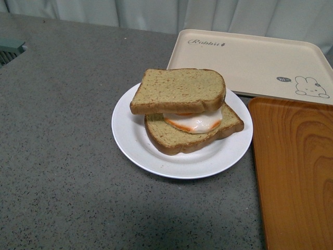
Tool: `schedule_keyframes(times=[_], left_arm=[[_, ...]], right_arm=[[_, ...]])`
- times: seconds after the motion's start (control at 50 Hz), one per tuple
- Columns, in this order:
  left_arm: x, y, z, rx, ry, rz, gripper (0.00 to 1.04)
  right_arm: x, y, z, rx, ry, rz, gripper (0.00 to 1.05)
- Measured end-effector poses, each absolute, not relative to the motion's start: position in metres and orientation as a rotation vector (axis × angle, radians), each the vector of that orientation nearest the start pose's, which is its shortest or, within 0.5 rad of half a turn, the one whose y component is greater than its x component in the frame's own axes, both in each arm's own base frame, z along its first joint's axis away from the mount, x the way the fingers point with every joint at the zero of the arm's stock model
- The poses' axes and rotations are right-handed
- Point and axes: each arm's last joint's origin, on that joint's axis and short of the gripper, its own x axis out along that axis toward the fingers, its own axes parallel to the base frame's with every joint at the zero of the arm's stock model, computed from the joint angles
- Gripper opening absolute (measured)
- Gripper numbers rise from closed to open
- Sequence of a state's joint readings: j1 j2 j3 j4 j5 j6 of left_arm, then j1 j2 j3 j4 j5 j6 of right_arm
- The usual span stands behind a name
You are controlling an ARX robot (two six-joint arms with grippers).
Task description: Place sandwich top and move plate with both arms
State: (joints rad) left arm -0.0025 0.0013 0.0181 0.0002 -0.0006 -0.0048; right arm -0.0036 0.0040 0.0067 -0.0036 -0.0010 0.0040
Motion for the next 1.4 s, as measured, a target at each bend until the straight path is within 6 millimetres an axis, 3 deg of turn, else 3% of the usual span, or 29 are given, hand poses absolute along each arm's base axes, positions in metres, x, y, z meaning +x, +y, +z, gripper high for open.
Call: schedule_keyframes(times=[0.4, 0.46, 0.539, 0.599, 0.799, 1.039, 1.199, 1.399], left_arm=[[0.097, 0.000, 0.170, -0.004, -0.017, -0.002, 0.98], [0.097, 0.000, 0.168, -0.039, 0.023, 0.024, 0.98], [0.100, -0.002, 0.166, -0.244, 0.285, 0.182, 0.98], [0.104, -0.004, 0.161, -0.361, 0.370, 0.243, 0.98], [0.135, -0.014, 0.156, -0.704, 0.383, 0.275, 0.98], [0.196, -0.029, 0.137, -0.847, 0.439, 0.239, 0.98], [0.210, -0.046, 0.113, -0.877, 0.521, 0.211, 0.98], [0.220, -0.060, 0.101, -0.904, 0.557, 0.172, 0.98]], right_arm=[[0.098, 0.000, 0.165, 0.004, 0.001, -0.003, 0.97], [0.098, 0.000, 0.165, 0.004, 0.001, -0.003, 0.95], [0.098, 0.000, 0.165, 0.004, 0.001, -0.003, 0.96], [0.098, 0.000, 0.165, 0.004, 0.001, -0.002, 0.96], [0.098, 0.000, 0.165, 0.004, 0.001, -0.003, 0.96], [0.098, 0.000, 0.165, 0.004, 0.001, -0.003, 0.96], [0.098, 0.000, 0.165, 0.004, 0.001, -0.003, 0.96], [0.098, 0.000, 0.165, 0.004, 0.001, -0.003, 0.96]])
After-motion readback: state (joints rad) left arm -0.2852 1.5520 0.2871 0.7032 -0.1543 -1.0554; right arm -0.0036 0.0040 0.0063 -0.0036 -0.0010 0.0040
